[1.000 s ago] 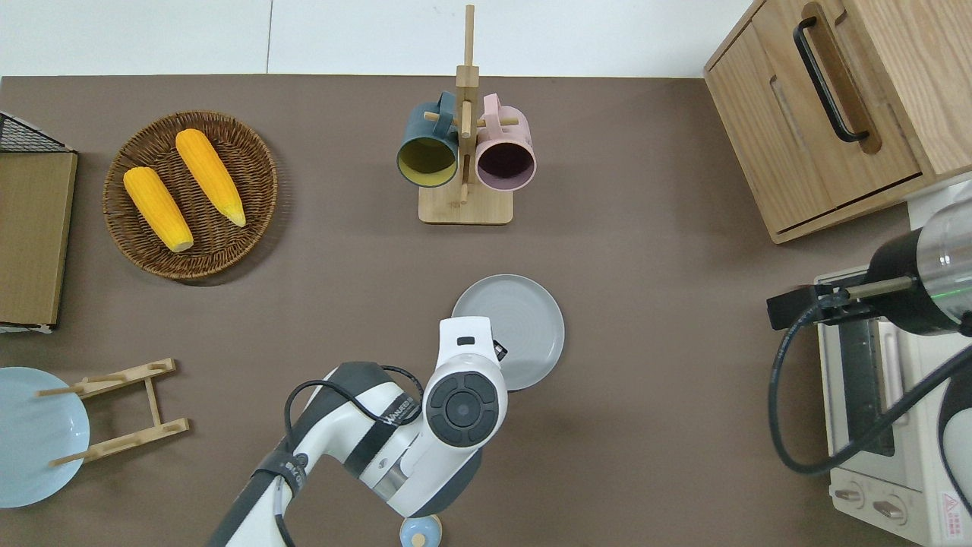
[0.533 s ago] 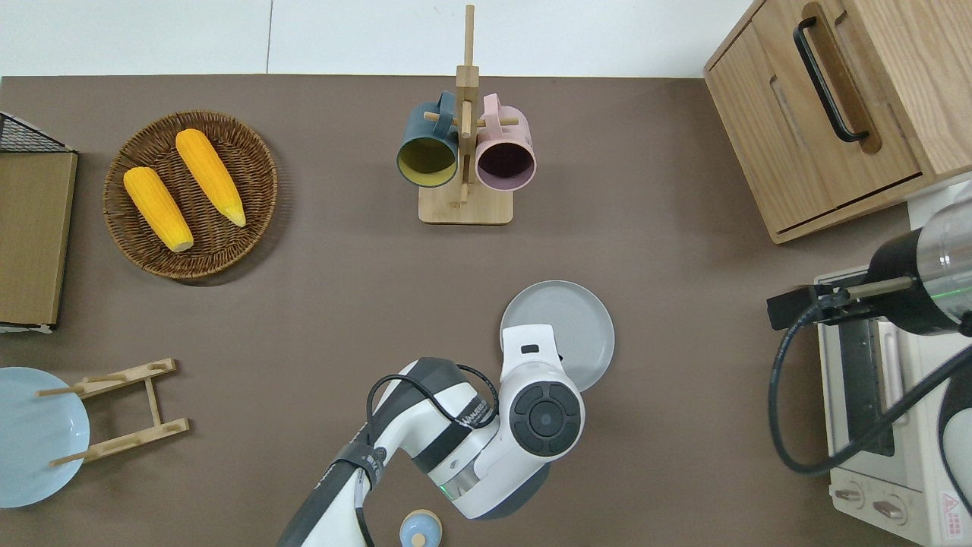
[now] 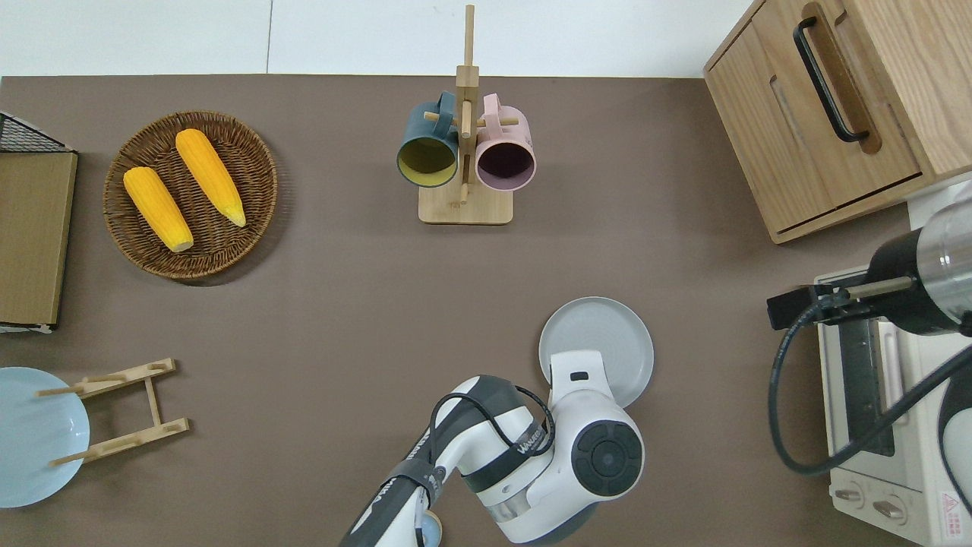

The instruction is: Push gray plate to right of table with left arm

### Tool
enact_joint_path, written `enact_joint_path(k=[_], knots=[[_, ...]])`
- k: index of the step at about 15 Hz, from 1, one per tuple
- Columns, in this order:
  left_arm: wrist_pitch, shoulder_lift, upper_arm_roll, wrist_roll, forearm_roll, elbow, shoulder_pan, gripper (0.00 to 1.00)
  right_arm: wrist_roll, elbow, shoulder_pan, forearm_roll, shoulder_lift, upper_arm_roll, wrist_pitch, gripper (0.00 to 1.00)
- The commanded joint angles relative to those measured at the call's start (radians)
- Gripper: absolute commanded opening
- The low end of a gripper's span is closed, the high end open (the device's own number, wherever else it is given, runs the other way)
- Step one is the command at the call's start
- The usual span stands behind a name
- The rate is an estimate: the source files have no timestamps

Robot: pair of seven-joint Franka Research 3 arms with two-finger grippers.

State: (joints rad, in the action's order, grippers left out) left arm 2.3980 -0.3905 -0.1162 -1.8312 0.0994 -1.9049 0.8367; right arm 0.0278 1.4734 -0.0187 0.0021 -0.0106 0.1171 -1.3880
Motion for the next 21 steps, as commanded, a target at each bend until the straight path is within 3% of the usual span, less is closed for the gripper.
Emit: enact_joint_path(k=[1,4,10,11,13,15,16,21], knots=[[-0.049,-0.092,0.01,-0.071,0.025,0.111,0.057,0.0,0.0,-0.004,0.02,0.01,-0.006,0.015,0.012,0.983],[-0.108,-0.189,0.01,-0.131,0.065,0.248,0.088,0.0,0.0,-0.004,0.02,0.01,-0.006,0.015,0.012,0.983],[-0.114,-0.202,0.01,-0.145,0.078,0.274,0.111,0.0,0.0,-0.004,0.02,0.01,-0.006,0.013,0.012,0.983],[-0.114,-0.202,0.01,-0.145,0.082,0.274,0.111,0.09,0.0,-0.004,0.02,0.01,-0.006,0.015,0.014,0.983],[-0.114,-0.199,0.012,-0.138,0.098,0.274,0.111,0.4,0.0,-0.004,0.02,0.01,-0.006,0.015,0.012,0.983],[-0.144,-0.191,0.013,-0.131,0.098,0.276,0.11,0.85,0.001,-0.004,0.02,0.01,-0.006,0.015,0.012,0.983],[-0.17,-0.189,0.015,-0.126,0.105,0.285,0.11,0.98,0.001,-0.004,0.02,0.01,-0.006,0.015,0.012,0.983],[-0.221,-0.185,0.013,-0.122,0.121,0.303,0.11,1.0,0.001,-0.004,0.02,0.01,-0.006,0.015,0.012,0.983]])
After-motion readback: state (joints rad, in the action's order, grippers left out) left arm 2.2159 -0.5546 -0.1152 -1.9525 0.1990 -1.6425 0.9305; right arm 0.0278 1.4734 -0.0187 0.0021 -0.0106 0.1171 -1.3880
